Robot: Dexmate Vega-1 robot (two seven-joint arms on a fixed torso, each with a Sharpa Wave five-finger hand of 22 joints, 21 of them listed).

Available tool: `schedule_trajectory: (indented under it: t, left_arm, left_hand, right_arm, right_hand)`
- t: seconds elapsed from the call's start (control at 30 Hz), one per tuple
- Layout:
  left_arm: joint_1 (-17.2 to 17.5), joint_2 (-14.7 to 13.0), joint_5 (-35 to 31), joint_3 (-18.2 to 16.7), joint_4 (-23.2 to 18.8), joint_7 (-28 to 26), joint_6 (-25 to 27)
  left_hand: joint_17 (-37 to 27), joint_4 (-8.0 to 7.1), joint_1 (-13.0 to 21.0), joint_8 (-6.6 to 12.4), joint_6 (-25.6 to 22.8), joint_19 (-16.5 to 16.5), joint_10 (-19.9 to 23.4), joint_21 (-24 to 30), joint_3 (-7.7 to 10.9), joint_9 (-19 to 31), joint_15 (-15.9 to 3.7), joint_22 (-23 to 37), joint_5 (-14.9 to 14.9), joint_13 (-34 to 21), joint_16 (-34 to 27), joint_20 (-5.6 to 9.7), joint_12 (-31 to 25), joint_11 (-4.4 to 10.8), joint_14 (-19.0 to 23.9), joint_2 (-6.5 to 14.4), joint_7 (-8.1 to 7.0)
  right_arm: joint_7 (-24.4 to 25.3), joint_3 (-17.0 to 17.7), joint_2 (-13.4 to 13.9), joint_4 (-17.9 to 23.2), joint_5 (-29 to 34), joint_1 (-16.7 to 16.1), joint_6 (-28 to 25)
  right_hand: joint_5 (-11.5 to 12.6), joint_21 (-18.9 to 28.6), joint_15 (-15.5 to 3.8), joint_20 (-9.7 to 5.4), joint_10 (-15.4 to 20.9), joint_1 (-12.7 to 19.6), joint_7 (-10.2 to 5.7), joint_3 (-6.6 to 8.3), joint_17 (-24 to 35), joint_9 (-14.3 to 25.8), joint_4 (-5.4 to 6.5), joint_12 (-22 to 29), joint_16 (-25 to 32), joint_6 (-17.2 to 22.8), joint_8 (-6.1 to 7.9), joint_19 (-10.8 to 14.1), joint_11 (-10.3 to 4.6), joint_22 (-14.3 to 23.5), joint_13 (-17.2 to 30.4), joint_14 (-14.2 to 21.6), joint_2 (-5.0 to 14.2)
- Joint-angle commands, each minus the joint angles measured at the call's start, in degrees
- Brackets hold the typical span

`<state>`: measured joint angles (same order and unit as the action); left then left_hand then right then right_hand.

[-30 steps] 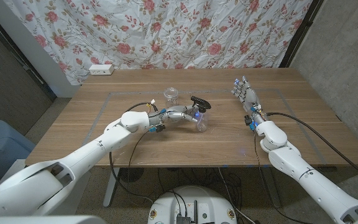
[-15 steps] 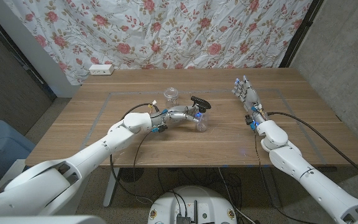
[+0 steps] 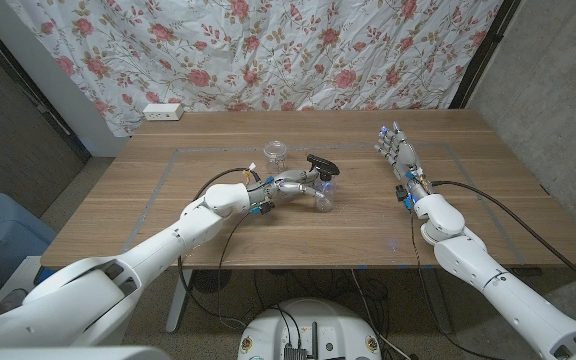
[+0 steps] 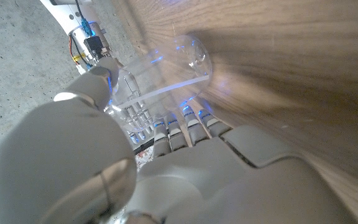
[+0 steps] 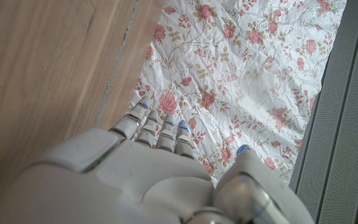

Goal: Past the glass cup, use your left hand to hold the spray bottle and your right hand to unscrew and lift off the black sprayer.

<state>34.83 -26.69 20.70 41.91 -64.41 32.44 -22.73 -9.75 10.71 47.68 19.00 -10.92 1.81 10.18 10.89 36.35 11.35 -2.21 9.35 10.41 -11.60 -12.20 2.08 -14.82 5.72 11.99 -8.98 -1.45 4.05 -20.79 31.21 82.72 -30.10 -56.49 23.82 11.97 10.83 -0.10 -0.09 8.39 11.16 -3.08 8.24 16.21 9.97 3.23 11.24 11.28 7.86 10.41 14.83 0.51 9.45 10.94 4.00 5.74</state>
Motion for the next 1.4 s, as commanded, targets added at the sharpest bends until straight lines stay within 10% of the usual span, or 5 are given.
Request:
schedule_trajectory:
  t: [0.03,0.33,1.4]
  left_arm:
    - [1.1,1.7,-0.6,-0.1,1.1,-2.7,-1.9]
    - [0.6,2.5,-1.0,0.4,2.5,-2.7,-2.4]
    - [1.2,4.4,0.2,-0.5,3.4,-5.6,-2.2]
  left_hand:
    - [-0.3,-0.09,2.6,2.16,-3.3,2.2,3.7,0.4,-1.17,0.8,-4.69,0.2,0.4,-0.7,-0.8,3.21,-1.2,0.39,3.7,0.0,0.23]
    - [-0.8,-0.47,4.9,4.26,-5.1,4.7,7.6,0.5,-2.35,1.8,-4.33,0.2,0.7,-2.0,-1.6,3.32,-2.5,-1.21,7.4,1.2,1.06]
    - [-6.2,-0.93,10.8,17.27,-14.1,15.0,21.5,1.7,-9.62,9.2,-8.51,0.7,1.3,-11.4,-9.1,2.68,-11.4,3.1,18.7,7.7,-1.67]
  right_arm:
    - [0.0,0.2,0.0,-0.2,-0.2,0.0,-0.1]
    - [-0.1,0.0,-0.3,-0.8,-0.3,0.4,-0.2]
    - [0.5,0.3,-0.5,-1.1,-0.5,-0.2,0.6]
  right_hand:
    - [0.0,0.0,0.25,0.35,0.2,-0.1,-0.17,0.23,-0.1,0.2,-0.41,0.0,0.4,0.5,0.36,0.2,0.12,0.2,0.1,0.3,-0.09]
    - [0.0,0.0,0.3,0.36,0.3,-0.1,-0.17,0.34,-0.2,0.2,-0.49,0.0,0.4,0.5,0.38,0.3,0.14,0.2,0.1,0.4,0.01]
    - [0.1,0.1,0.4,0.62,0.6,-0.3,-0.19,0.65,-0.6,0.2,-0.68,0.1,0.6,1.0,0.49,0.6,0.09,0.2,0.1,0.6,0.2]
